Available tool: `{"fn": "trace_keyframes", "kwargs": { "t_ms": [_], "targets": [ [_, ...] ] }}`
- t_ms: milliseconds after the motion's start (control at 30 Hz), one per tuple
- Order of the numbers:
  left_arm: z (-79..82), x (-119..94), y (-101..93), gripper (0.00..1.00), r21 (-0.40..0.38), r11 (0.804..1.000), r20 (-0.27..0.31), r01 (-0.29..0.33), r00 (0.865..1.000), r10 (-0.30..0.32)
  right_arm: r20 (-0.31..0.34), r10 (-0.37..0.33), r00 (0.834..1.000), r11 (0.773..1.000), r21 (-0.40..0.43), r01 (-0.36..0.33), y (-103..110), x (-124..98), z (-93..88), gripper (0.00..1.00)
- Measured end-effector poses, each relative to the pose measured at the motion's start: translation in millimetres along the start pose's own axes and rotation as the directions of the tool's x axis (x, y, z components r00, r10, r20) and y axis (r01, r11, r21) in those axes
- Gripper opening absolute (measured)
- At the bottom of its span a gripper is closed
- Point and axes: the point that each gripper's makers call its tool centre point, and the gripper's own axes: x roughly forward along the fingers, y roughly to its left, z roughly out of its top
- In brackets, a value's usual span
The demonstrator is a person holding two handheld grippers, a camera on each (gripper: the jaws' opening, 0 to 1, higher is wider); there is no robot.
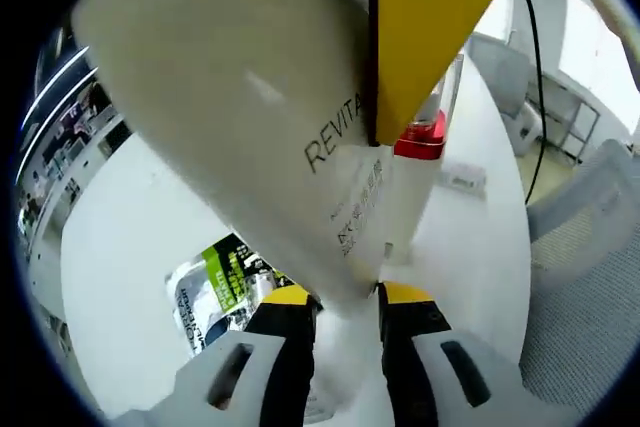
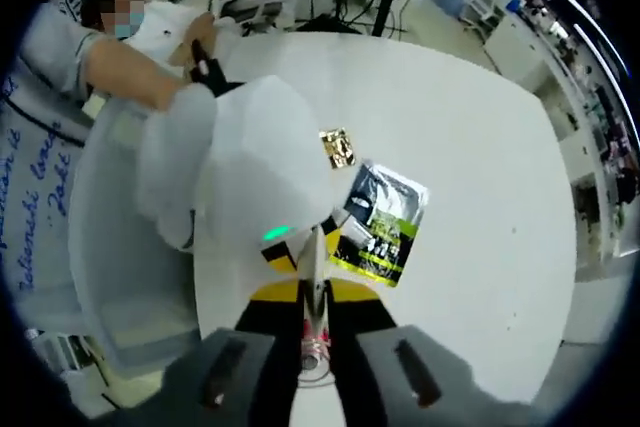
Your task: Arrange the skincare products in the storage area until every visible bottle or jar stands upright without overlapping.
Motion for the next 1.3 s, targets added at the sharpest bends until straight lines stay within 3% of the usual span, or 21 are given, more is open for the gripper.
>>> {"fn": "trace_keyframes", "kwargs": {
  "t_ms": [100, 533, 1300],
  "targets": [
    [-0.6, -1.6, -0.4, 0.2, 0.005, 1.0, -0.007, 0.005, 1.0, -0.005, -0.008, 0.017, 1.0, 1.0, -0.008, -0.017, 3.1, -0.5, 0.1, 0.07],
    [-2.7, -3.1, -3.6, 0.19, 0.018, 0.999, -0.035, 0.044, 0.998, -0.044, -0.001, 0.076, 0.997, 0.993, 0.093, -0.075, 3.2, 0.2, -1.9, 0.07],
    [-4.0, -0.3, -11.5, 0.19, 0.036, 0.997, -0.049, 0.061, 0.997, -0.059, -0.048, 0.05, 0.998, 0.998, 0.039, -0.048, 6.8, 2.5, -4.2, 0.09]
  ]
}}
